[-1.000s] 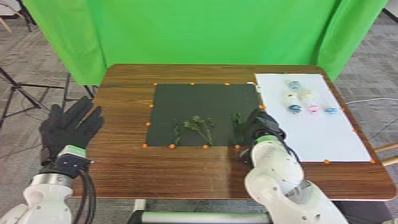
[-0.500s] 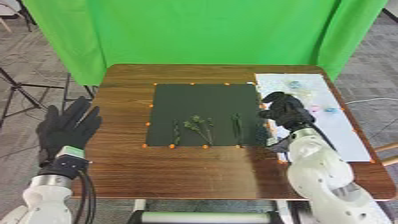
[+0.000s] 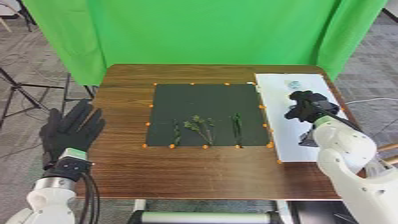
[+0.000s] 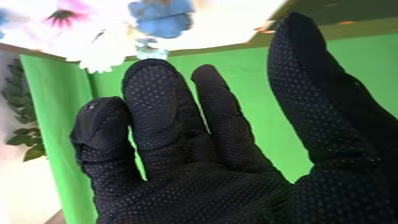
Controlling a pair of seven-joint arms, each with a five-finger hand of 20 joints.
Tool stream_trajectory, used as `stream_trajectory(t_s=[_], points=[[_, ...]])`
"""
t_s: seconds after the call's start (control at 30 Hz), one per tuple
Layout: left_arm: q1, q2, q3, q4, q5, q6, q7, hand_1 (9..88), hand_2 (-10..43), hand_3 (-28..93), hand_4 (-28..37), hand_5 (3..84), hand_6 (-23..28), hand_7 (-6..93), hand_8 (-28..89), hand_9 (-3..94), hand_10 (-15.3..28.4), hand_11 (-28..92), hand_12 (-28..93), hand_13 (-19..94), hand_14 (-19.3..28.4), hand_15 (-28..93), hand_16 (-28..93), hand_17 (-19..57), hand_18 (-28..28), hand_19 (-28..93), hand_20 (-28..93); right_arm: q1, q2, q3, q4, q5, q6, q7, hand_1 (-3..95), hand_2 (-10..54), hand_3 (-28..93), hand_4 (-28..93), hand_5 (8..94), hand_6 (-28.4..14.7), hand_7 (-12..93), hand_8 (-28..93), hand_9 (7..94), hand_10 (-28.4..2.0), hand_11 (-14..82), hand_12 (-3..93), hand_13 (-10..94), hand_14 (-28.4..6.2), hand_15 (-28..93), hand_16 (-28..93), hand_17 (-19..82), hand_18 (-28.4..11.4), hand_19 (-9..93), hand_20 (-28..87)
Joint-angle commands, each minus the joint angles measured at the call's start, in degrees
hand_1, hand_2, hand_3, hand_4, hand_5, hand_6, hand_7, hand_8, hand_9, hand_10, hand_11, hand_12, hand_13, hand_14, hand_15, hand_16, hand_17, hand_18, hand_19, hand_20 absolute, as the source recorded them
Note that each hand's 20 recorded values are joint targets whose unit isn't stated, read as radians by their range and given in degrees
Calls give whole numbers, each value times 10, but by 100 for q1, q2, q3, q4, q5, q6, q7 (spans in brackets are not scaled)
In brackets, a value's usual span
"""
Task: Arrange flowers
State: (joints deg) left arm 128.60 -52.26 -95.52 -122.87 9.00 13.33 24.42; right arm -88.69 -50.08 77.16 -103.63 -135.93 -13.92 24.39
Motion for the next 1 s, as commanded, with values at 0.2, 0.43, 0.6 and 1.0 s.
stream_trajectory(t_s=[0.2, 0.43, 0.6, 1.0], points=[[-7, 4, 70, -6, -26, -54, 49, 283, 142, 699, -283, 413, 56, 195, -115, 331, 121, 207, 74, 226, 130, 340, -114, -55, 103, 314, 65, 694, 27, -334, 602, 201, -464, 98, 369, -95, 803, -280, 413, -78, 136, -96, 445, -135, 113, 146, 590, -127, 732, 267, 341, -226, 874, 449], [-22, -2, 101, 5, -21, -75, 37, 283, 143, 699, -283, 412, 55, 192, -117, 332, 121, 206, 73, 226, 130, 342, -113, -55, 103, 314, 65, 730, -18, -555, 890, 249, -425, 219, 447, -95, 806, -279, 489, -43, 198, -118, 550, -122, 155, 153, 659, -96, 730, 274, 381, -215, 890, 446], [-116, -68, 161, 72, -125, 0, -63, 282, 143, 700, -283, 411, 55, 191, -116, 333, 121, 208, 74, 226, 130, 341, -113, -55, 104, 314, 65, 679, -113, -589, 1012, 475, -553, 334, 497, -95, 774, -282, 578, -9, 239, -139, 667, -108, 192, 173, 688, -82, 720, 286, 395, -211, 900, 435], [-24, -132, 107, 66, -60, -79, -28, 282, 143, 700, -283, 413, 55, 192, -116, 336, 122, 207, 74, 228, 131, 343, -114, -54, 104, 314, 65, 243, -179, -531, 726, 166, 289, 154, 581, -95, 678, -282, 719, -2, 393, 61, 866, -72, 130, 432, 756, -66, 685, 324, 441, -214, 929, 446]])
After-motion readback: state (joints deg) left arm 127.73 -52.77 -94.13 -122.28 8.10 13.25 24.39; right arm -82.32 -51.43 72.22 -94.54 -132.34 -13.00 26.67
